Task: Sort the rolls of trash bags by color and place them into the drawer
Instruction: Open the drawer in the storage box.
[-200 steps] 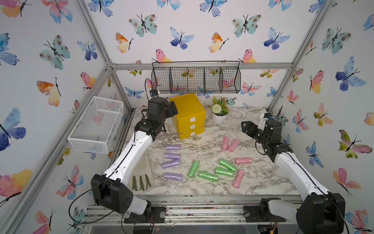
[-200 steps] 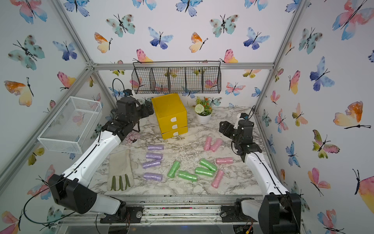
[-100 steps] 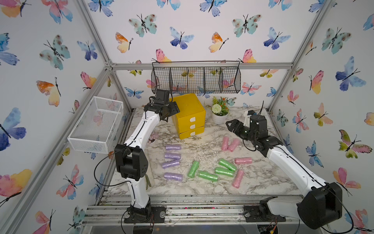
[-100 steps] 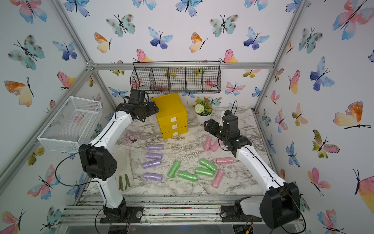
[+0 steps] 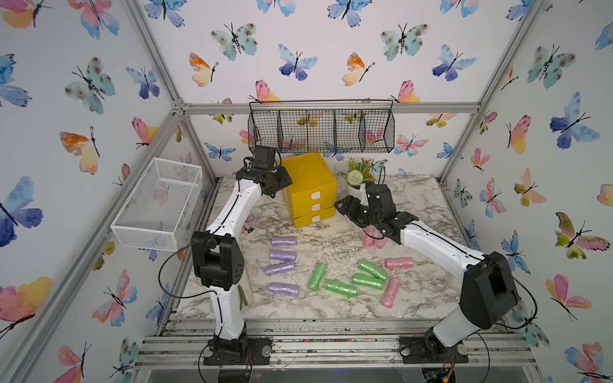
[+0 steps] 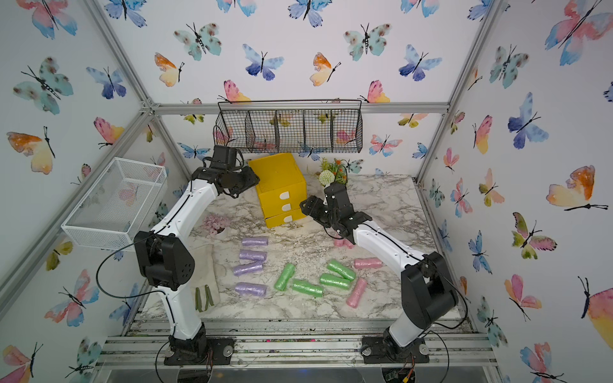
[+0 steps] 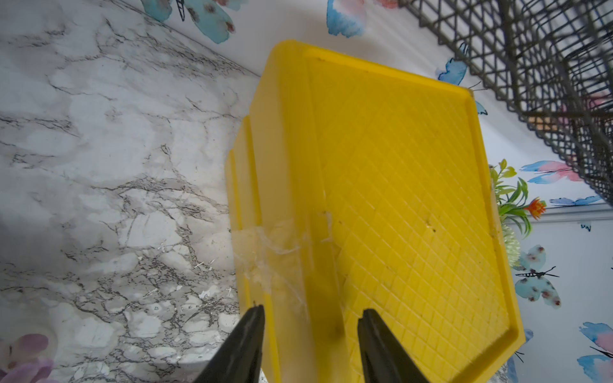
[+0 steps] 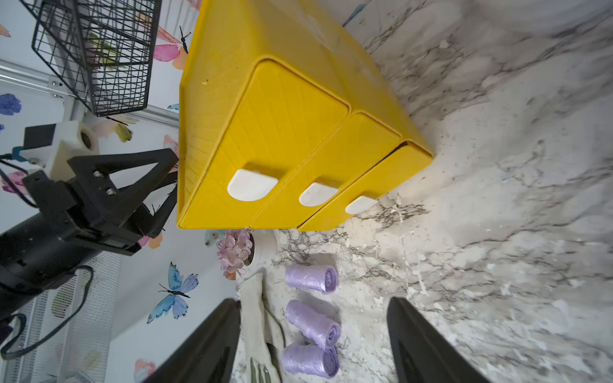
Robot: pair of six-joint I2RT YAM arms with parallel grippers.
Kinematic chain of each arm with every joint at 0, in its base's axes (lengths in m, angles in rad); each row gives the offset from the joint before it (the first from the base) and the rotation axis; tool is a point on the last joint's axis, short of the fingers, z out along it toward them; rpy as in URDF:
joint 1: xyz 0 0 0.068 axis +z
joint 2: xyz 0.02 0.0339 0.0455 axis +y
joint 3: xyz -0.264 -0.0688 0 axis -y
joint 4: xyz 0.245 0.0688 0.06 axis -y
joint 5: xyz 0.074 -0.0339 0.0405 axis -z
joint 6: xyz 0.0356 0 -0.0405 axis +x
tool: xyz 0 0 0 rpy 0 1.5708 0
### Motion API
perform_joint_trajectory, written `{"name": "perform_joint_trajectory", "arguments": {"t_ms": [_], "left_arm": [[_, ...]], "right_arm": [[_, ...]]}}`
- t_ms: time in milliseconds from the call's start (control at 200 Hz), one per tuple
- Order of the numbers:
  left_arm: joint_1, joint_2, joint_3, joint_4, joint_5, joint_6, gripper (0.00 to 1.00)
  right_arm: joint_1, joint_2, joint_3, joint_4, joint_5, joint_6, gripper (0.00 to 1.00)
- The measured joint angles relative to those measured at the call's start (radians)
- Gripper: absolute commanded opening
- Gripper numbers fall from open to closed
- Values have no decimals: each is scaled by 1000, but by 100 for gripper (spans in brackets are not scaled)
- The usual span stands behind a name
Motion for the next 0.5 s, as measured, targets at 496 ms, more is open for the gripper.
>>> {"name": "perform_joint_trajectory", "arguments": {"t_ms": [496], "left_arm": [[3,41,30,16,53,-3,37]], "right_arm": [[40,176,249,14,9,286,63]]}}
